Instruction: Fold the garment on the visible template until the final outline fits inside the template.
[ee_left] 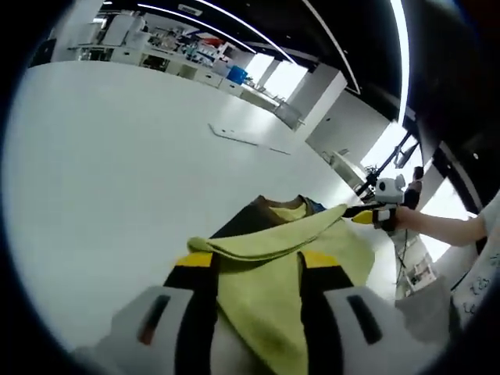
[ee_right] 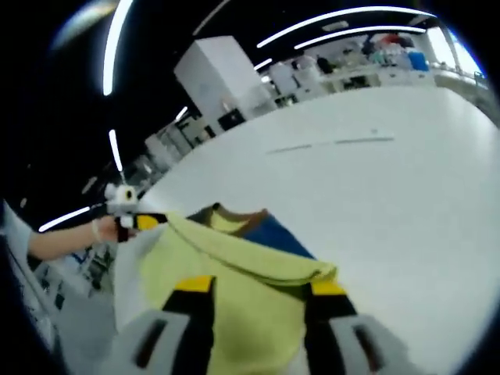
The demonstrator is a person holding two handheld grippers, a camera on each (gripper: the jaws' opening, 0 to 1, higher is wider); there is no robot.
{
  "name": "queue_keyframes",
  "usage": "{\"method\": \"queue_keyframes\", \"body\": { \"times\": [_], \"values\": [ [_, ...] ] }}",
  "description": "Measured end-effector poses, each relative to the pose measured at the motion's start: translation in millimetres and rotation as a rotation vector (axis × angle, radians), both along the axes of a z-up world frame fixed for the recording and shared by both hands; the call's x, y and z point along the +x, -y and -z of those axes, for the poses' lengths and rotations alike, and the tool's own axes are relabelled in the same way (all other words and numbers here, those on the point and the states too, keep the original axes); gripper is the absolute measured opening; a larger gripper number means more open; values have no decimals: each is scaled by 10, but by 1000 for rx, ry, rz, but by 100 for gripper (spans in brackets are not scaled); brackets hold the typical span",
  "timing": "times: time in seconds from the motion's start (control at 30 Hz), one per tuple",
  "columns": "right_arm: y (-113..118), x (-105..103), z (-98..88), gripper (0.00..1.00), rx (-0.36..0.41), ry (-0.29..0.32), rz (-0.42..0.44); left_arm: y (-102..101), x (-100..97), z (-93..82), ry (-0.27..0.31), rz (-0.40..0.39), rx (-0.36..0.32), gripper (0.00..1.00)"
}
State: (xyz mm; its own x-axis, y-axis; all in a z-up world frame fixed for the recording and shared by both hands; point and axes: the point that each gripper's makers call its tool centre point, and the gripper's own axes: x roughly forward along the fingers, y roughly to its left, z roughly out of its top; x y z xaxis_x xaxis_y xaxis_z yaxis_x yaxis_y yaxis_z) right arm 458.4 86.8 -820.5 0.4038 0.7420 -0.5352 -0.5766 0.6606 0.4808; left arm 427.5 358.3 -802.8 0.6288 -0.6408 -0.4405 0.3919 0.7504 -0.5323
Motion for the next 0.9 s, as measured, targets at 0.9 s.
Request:
{"method": "queue_keyframes", "body": {
  "times": [0.9],
  "values": [
    [167, -46, -201, 78, -96, 158, -11, -197, 61, -149, 103, 6, 90, 77]
  ]
}}
